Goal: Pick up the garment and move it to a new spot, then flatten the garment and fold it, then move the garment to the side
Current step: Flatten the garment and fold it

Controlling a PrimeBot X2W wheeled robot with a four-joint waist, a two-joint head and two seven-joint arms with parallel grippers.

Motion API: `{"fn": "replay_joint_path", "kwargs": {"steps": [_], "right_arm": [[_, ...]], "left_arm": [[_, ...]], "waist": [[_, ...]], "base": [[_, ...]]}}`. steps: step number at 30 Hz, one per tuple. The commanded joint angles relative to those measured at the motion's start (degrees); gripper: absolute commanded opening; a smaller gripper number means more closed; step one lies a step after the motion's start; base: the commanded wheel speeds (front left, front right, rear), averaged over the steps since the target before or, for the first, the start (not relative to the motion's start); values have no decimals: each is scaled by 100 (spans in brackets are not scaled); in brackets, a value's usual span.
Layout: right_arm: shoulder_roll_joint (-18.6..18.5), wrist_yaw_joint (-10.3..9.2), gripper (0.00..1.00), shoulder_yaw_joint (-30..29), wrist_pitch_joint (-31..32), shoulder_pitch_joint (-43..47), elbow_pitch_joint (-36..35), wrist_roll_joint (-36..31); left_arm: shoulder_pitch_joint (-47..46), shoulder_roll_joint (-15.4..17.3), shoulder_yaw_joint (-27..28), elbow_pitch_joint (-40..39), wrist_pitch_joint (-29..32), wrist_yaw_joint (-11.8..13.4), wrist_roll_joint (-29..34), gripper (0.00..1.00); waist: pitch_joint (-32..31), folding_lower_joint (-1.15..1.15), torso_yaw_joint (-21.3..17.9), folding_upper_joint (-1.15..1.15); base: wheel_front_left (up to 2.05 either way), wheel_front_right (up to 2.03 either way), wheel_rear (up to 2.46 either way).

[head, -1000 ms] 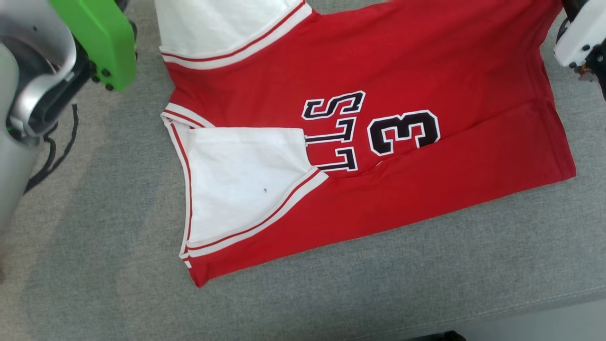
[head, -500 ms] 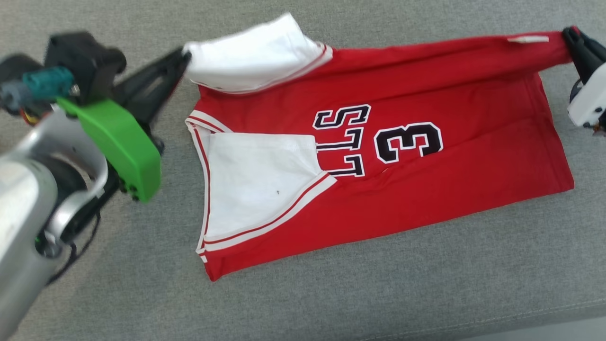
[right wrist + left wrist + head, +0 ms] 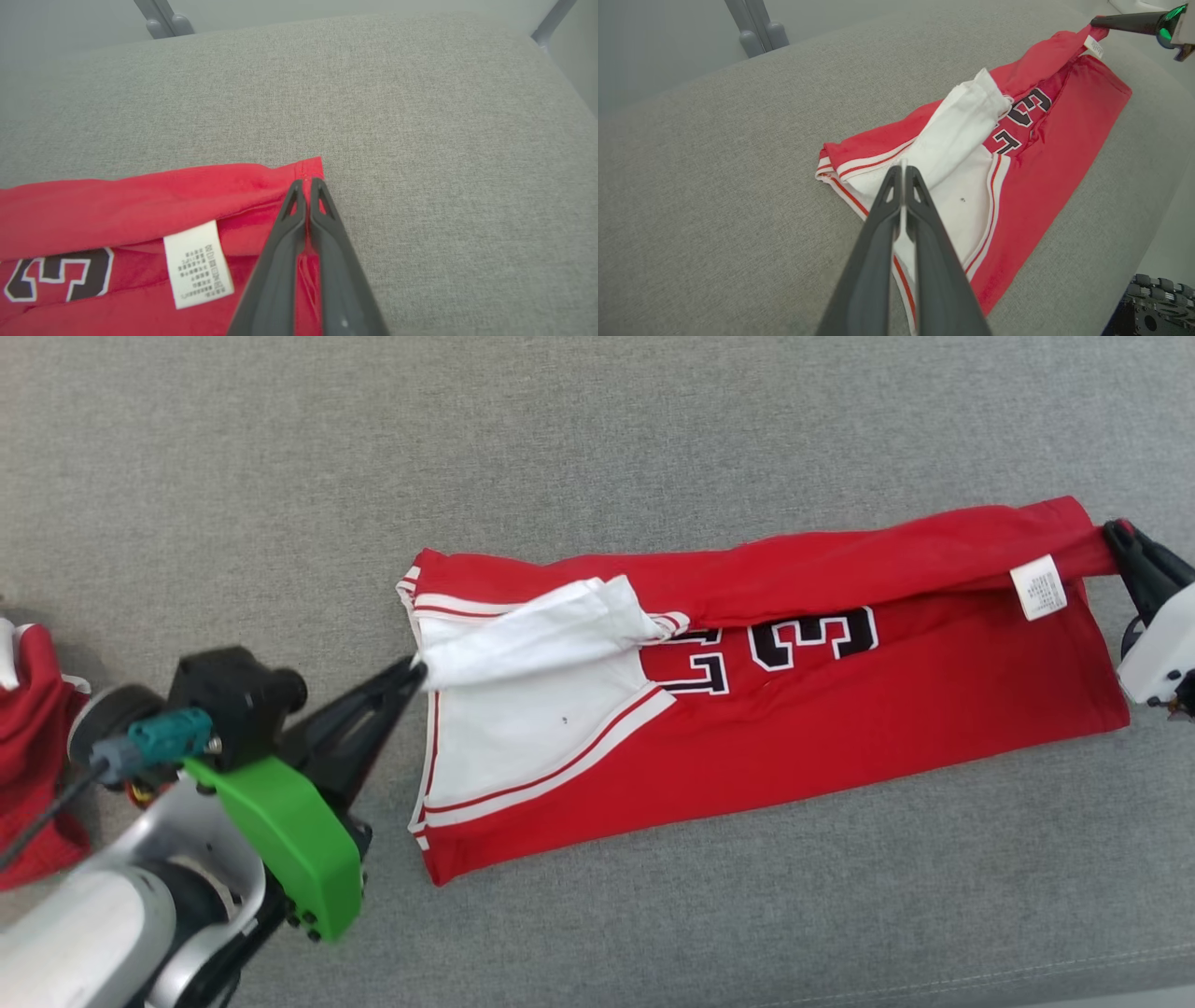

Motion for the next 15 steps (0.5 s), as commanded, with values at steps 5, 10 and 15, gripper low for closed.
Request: {"fn": "replay_joint_path", "kwargs": {"steps": [5,10,15], "right_arm": [[34,-11,0,-68,-20,282,113,41],[82,-11,16,1,-76,357,308,-2],[198,-11,100,16,-307,366,457,-6]], "left_arm": [[500,1,-122,-15,-155,185,-79,0],[745,-162,-288,175,-274,185,-104,0],[841,-365,-446,453,-321,237,-49,100]], "waist": [[-6,0,71,0],[30,0,86,0],[-9,0,65,0]], "base": [[0,0,0],[0,0,0],[0,0,0]]}}
